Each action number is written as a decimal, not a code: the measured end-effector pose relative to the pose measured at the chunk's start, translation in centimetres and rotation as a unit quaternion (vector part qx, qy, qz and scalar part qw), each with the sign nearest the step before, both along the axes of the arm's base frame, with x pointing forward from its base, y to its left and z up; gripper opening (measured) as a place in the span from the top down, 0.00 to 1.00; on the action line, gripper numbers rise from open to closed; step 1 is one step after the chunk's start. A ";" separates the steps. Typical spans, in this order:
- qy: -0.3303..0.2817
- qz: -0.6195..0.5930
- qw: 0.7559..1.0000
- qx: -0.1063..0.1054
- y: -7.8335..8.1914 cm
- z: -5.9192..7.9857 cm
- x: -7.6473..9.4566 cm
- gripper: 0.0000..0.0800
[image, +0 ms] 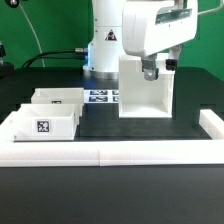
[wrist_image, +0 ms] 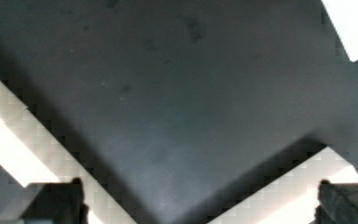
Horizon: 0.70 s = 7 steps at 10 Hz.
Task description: Assemble drawer
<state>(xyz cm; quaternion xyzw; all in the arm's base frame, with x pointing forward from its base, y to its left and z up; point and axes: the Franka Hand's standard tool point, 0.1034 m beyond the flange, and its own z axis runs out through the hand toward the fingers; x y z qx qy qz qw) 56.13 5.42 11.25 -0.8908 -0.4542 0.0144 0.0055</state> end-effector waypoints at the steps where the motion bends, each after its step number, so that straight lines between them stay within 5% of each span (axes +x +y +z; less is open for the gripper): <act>1: 0.000 0.000 1.000 0.000 0.0 0.0 0.0 0.19; 7: 0.000 0.000 1.000 0.000 0.0 0.0 0.0 0.19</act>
Offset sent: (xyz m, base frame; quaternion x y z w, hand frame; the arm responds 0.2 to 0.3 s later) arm 0.0000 0.0000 0.0000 0.0000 0.0000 0.0000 1.0000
